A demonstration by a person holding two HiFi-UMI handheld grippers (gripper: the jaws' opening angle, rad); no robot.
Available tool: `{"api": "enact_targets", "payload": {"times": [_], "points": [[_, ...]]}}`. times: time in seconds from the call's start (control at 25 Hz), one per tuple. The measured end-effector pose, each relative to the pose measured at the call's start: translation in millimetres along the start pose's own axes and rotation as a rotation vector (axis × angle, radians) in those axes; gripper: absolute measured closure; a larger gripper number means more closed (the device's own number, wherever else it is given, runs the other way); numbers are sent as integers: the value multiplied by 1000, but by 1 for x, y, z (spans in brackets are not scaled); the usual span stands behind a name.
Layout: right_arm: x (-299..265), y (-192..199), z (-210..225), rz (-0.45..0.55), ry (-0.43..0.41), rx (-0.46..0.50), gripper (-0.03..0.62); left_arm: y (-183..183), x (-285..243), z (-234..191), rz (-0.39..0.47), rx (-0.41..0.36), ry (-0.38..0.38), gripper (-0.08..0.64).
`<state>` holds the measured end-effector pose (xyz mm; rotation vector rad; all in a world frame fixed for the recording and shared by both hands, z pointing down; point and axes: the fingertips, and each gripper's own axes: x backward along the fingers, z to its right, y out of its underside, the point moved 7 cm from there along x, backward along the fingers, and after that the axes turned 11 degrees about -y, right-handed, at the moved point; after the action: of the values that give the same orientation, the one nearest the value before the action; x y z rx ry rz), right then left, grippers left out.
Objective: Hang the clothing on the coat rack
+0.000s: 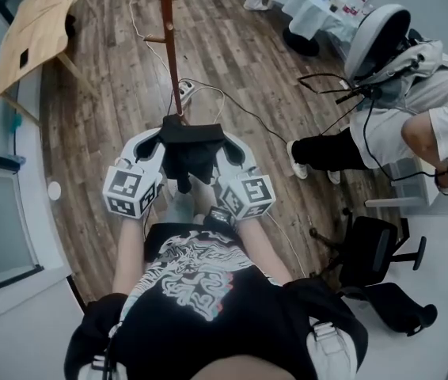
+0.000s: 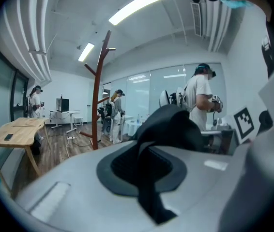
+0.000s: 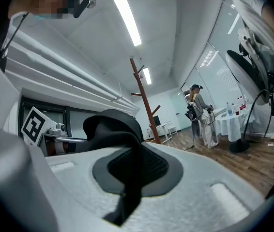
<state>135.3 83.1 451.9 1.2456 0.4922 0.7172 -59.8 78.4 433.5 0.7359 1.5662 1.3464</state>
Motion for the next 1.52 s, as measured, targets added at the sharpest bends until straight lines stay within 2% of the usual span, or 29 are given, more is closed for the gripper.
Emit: {"api": "enact_targets", "payload": {"times": [0.24, 0.68, 1.08, 1.36, 1.52], "points": [[-38, -8, 36, -6, -10, 5, 580, -10, -45, -25, 6, 3, -13, 554], [-133, -19, 75, -24, -32, 0, 580, -29, -111, -100, -1, 27, -38, 554], [-186, -33, 97, -33, 4, 4, 580, -44, -152, -144, 4, 51, -42, 555], [-222, -42, 107, -31, 12, 24, 580, -53, -171, -171, 15, 46, -17, 554], [-235, -45, 110, -16, 18, 39, 580, -57, -179, -184, 28, 75, -12, 554]]}}
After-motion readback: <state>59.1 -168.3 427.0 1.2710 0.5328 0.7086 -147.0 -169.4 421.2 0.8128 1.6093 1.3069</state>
